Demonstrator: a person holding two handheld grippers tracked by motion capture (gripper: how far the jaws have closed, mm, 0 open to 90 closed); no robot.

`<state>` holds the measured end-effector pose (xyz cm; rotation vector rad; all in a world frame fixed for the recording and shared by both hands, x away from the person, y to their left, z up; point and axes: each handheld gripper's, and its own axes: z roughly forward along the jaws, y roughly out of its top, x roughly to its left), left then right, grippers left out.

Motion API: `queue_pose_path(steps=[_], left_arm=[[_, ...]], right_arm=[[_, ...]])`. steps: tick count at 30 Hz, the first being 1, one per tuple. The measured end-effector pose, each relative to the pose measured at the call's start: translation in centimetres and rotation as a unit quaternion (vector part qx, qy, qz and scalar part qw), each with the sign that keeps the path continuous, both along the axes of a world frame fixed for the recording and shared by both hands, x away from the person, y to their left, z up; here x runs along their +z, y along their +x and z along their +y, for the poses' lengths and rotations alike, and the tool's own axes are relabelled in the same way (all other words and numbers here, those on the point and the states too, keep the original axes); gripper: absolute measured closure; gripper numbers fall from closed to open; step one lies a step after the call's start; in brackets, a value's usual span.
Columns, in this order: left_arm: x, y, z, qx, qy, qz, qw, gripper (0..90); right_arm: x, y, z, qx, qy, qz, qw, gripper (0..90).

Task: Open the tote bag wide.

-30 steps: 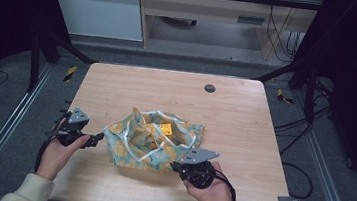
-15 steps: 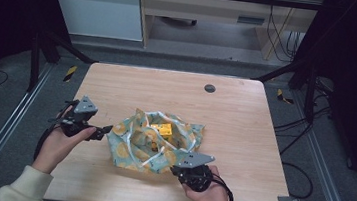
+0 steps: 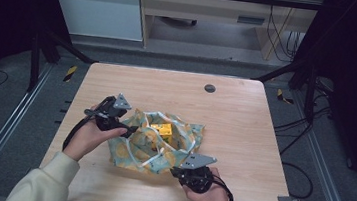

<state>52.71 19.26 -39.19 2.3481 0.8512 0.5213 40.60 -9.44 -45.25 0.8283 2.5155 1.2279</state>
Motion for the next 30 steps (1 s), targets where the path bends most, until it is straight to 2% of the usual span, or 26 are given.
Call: queue_pose_path(steps=[1,3,5,8,9,13,18,21,22,23,26,30], left_arm=[[0.0,0.0,-0.1,0.001,0.002,-0.001,1.0000,31.8],[0.1,-0.2,-0.2,-0.005,0.001,-0.004,1.0000,49.7],[0.2,-0.7,0.0,-0.013,-0.008,-0.009,0.9998,65.8],[0.5,-1.8,0.3,-0.025,-0.026,-0.012,0.9993,83.5],[0.6,-2.2,0.4,-0.030,-0.026,-0.012,0.9991,83.5],[0.8,-4.4,0.8,-0.051,-0.049,-0.005,0.9975,86.8],[0.2,-7.4,1.3,-0.080,-0.071,0.013,0.9942,86.8],[-0.8,-8.7,1.4,-0.090,-0.078,0.023,0.9926,86.8],[-1.2,-9.0,1.5,-0.094,-0.081,0.027,0.9919,86.8],[-1.6,-9.4,1.5,-0.096,-0.082,0.029,0.9916,86.8],[-3.0,-10.0,1.5,-0.098,-0.077,0.035,0.9916,86.8],[-5.1,-10.0,1.6,-0.096,-0.069,0.049,0.9918,86.8]], right_arm=[[0.0,0.0,0.0,0.000,-0.002,0.000,1.0000,87.7],[-0.1,-0.1,0.0,0.000,-0.002,0.000,1.0000,87.6],[-0.1,-0.1,0.0,0.000,-0.002,0.000,1.0000,87.5],[-0.3,-0.2,0.1,0.002,-0.007,-0.001,1.0000,87.1],[-0.3,-0.2,0.1,0.002,-0.007,-0.001,1.0000,87.1],[-0.4,-0.3,0.1,-0.004,-0.010,-0.002,0.9999,84.8],[-0.3,-0.2,-0.3,-0.017,-0.009,-0.006,0.9998,73.1],[0.0,-0.2,-0.6,-0.030,-0.006,-0.013,0.9994,63.6],[0.3,-0.3,-0.8,-0.036,-0.004,-0.020,0.9991,57.9],[0.3,-0.3,-0.8,-0.036,-0.004,-0.020,0.9991,57.9],[1.0,-0.2,-1.0,-0.043,0.002,-0.027,0.9987,49.3],[1.6,-0.2,-1.1,-0.046,0.004,-0.027,0.9986,45.2]])
